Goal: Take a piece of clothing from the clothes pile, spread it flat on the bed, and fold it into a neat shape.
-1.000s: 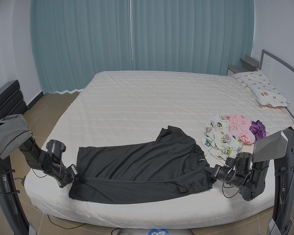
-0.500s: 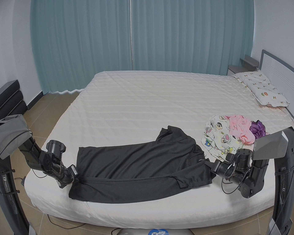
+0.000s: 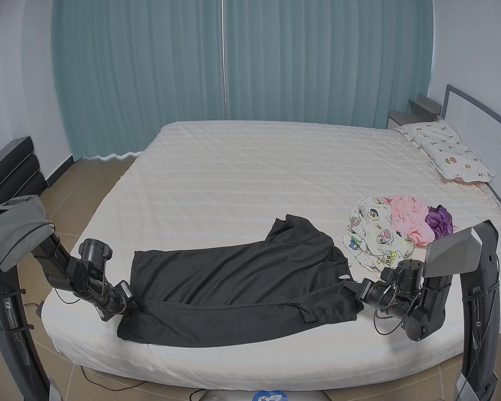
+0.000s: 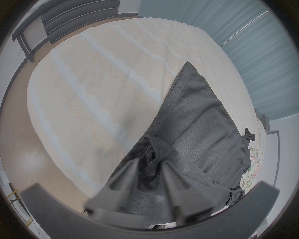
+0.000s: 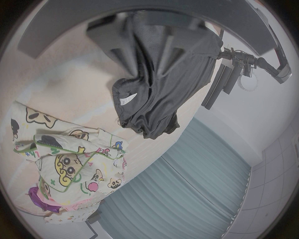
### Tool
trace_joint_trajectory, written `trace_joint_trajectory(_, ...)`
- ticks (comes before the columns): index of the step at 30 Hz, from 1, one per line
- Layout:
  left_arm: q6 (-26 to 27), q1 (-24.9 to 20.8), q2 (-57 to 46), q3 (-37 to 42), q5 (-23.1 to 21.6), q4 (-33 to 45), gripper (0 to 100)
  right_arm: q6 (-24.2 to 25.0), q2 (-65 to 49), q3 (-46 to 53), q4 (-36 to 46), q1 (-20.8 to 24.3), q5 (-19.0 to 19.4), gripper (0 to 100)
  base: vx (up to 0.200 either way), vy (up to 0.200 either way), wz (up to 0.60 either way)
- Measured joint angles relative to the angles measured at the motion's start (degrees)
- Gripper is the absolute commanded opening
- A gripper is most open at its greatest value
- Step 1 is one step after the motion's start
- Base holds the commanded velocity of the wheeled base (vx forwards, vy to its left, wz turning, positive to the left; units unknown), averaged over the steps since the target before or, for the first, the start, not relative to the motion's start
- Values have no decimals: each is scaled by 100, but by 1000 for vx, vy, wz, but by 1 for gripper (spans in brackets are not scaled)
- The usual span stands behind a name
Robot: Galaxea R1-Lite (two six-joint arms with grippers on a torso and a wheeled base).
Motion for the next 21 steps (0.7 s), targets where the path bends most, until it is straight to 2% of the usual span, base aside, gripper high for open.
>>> trace_joint_trajectory(8, 5, 5, -45, 4, -6, 1, 100, 57, -187, 265, 2, -37, 24, 100, 0, 0, 0)
trace_joint_trajectory(13, 27, 61, -256, 33, -17, -2, 100, 584, -435, 439, 0, -85, 29, 100, 0, 0, 0)
trace_joint_trajectory(17, 22, 80, -395, 65, -23, -18, 100, 674, -553, 499, 0, -102, 27, 100, 0, 0, 0)
trace_joint_trajectory(21, 11, 162, -458, 37, -77, -5, 100, 685, -612, 522, -2, -105, 29, 100, 0, 200, 0)
